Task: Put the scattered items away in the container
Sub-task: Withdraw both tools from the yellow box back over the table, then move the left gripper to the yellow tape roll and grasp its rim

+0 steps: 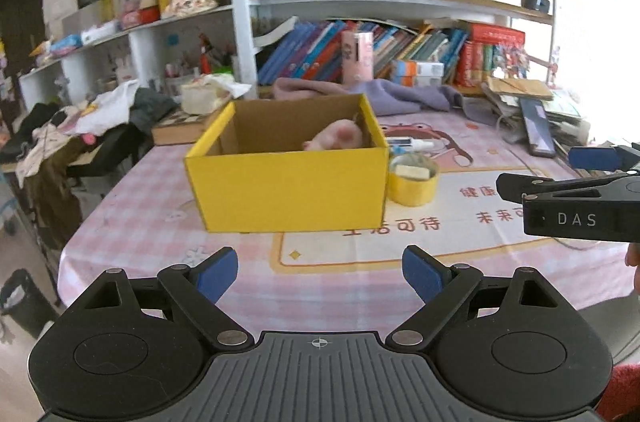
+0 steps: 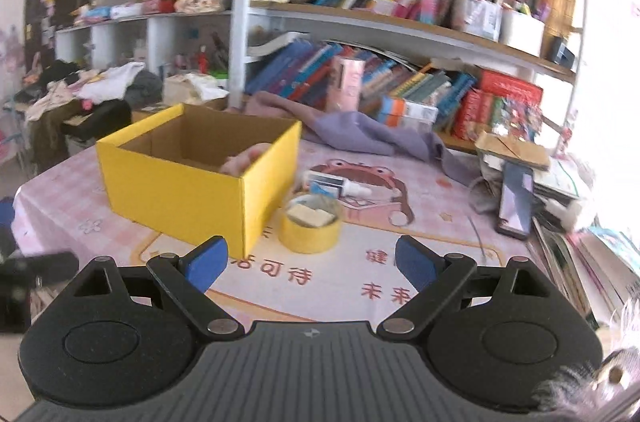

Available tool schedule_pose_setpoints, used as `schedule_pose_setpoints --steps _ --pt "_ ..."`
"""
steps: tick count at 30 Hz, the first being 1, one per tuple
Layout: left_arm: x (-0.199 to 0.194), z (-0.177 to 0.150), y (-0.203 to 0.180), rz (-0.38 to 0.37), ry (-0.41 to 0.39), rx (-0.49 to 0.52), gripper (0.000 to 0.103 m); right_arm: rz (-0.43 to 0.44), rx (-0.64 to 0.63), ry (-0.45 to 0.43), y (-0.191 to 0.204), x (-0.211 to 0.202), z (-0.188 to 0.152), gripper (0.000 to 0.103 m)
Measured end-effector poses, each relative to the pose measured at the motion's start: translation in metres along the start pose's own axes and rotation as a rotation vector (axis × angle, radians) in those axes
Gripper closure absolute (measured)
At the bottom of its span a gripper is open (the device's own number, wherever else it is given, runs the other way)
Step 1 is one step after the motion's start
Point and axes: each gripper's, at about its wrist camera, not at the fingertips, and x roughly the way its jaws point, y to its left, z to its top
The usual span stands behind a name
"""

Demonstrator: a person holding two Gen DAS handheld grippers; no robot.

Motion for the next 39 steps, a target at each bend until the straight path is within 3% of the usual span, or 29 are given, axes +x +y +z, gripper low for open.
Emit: schedule_pose_setpoints --steps 26,39 --pt "0.042 0.015 -0.077 -0.23 0.041 0.158 0.011 -0.114 0.059 0.1 -0.06 0.007 -0.016 0.011" --pt "0.084 0.029 -0.106 -0.243 0.075 0.165 0.011 -0.076 0.099 0.132 -0.095 0.039 -0.011 0.013"
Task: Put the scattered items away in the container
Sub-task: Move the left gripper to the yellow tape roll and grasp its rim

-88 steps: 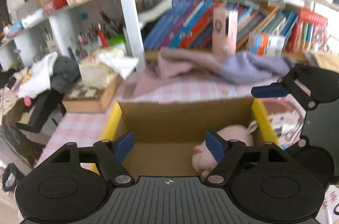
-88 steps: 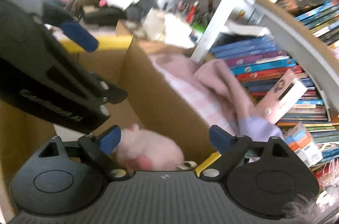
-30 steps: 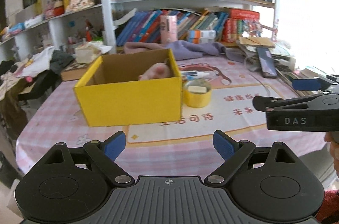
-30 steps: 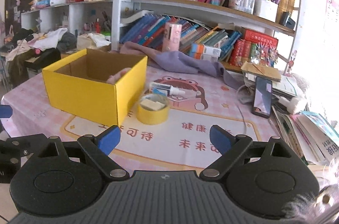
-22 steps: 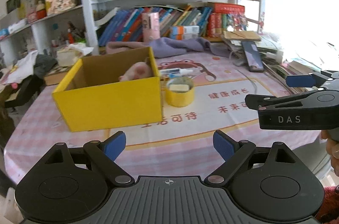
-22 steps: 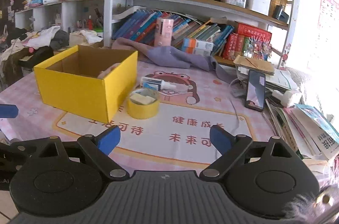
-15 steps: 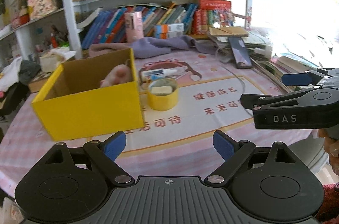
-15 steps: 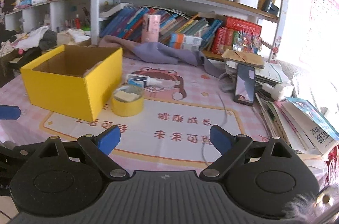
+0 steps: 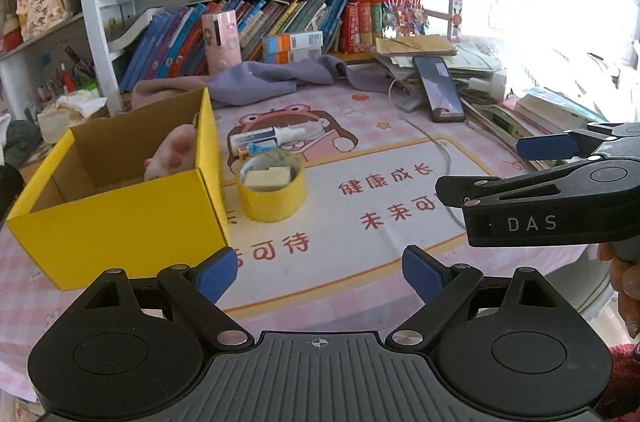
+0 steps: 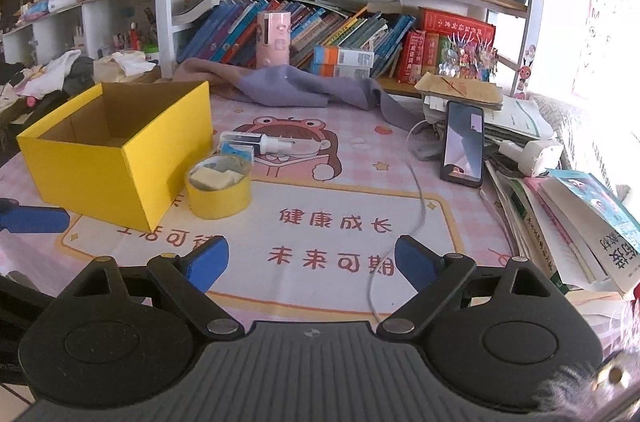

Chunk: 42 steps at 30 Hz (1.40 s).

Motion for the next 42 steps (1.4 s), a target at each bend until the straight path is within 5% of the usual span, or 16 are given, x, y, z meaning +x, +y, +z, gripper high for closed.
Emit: schedule_pose_setpoints --steps 13,35,42 --pt "0.064 0.036 -0.016 0.07 0.046 -0.026 0.011 0.082 -0.04 0.02 -0.035 0.058 0.034 0.014" --pt "0.168 0.072 -0.009 0.453 0.132 -0.363 0.012 0.329 -0.116 0.095 -0.085 0.167 0.09 0.014" --pt "0.195 0.07 0.005 0.484 0.171 -0.462 0.011 0.358 -0.134 0.112 -0.093 0.182 0.092 0.014"
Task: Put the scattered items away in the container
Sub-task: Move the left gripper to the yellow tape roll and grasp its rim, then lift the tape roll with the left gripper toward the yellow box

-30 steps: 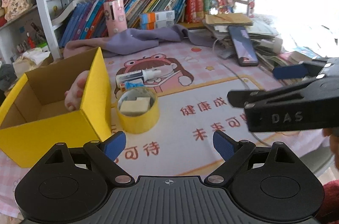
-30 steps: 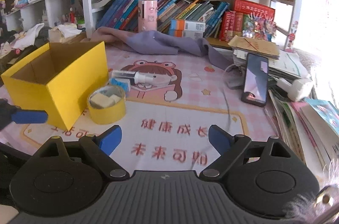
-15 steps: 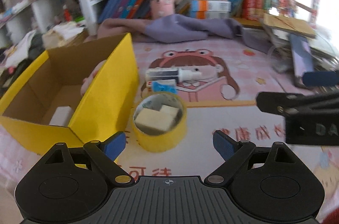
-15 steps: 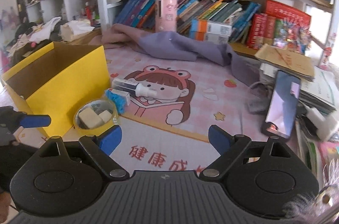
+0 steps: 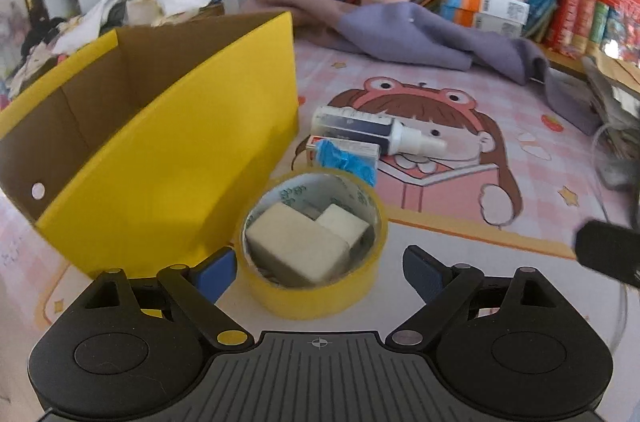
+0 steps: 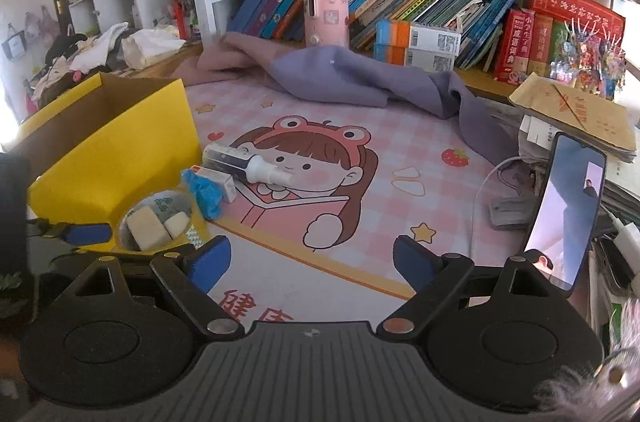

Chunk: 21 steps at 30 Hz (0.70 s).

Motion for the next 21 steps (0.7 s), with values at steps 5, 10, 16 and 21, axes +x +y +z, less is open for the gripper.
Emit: schedule_pose_setpoints --steps 5,10,16,21 --pt "0.013 0.004 -0.004 0.033 -0.002 -0.01 0.01 0.004 0.023 0.026 -0.011 0.006 -0.003 0.014" --pt "0.02 0.006 -0.008 0.047 0.009 0.011 0.011 -0.002 0.047 0.056 -0.02 0.01 -0.006 0.014" --pt "0.021 0.006 -0.007 0.025 0.017 0.039 0.015 0.02 0.031 0.125 -0.019 0.019 -0.011 0.014" --pt "-0.001 0.01 0.003 -0.036 -0.007 0.023 0.015 0.049 -0.017 0.14 -0.011 0.019 -0.015 0.014"
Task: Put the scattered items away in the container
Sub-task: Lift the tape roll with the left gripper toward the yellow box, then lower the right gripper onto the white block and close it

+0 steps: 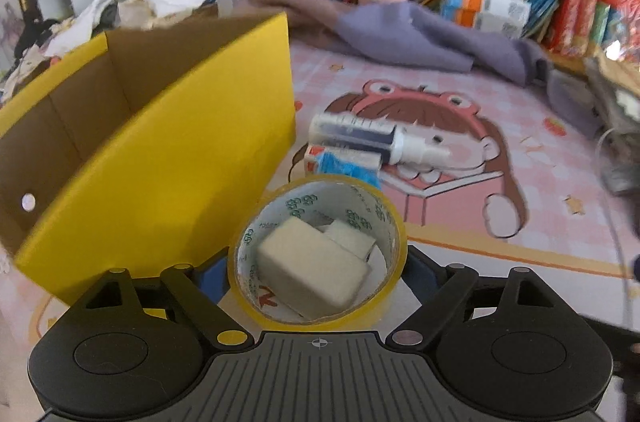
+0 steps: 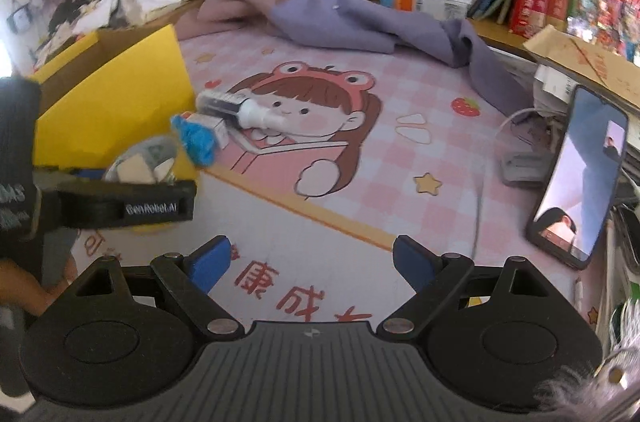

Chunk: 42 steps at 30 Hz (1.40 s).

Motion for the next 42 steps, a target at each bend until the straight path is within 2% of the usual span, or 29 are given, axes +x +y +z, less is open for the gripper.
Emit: schedule_pose_setpoints --steps 7,12,16,21,25,29,32,34,38,42 --pt "-0.057 0.013 0.01 -0.065 -0.084 0.019 0.015 0.058 -0.031 0.015 0.011 0.008 0.001 0.014" --pt "-0.101 0.018 0.014 -0.093 -0.166 0.068 0.015 0.144 -0.08 0.033 0.03 0.021 0.006 0.027" --pt "-0.124 0.017 0.026 -0.078 -0.199 0.069 0.015 0.229 -0.165 0.023 0.055 0.031 0.01 0.039" --pt "-0.143 0.011 0.046 -0.023 -0.214 0.016 0.015 0.269 -0.318 -0.055 0.086 0.043 0.019 0.05" --pt "-0.151 0.008 0.055 0.012 -0.236 -0.007 0.015 0.276 -0.453 -0.093 0.111 0.057 0.024 0.056" --pt "-0.156 0.007 0.058 0.022 -0.254 -0.004 0.015 0.255 -0.538 -0.065 0.126 0.071 0.021 0.061" --pt "-0.158 0.006 0.061 0.036 -0.263 -0.007 0.015 0.269 -0.561 -0.057 0.125 0.064 0.02 0.067" --pt "-0.159 0.006 0.062 0.035 -0.265 -0.021 0.015 0.291 -0.558 -0.05 0.125 0.062 0.022 0.068" --pt "-0.162 0.004 0.063 0.033 -0.268 -0.015 0.015 0.262 -0.598 -0.038 0.13 0.076 0.025 0.064" --pt "-0.167 0.001 0.066 0.043 -0.274 -0.021 0.015 0.279 -0.57 -0.001 0.128 0.091 0.028 0.063"
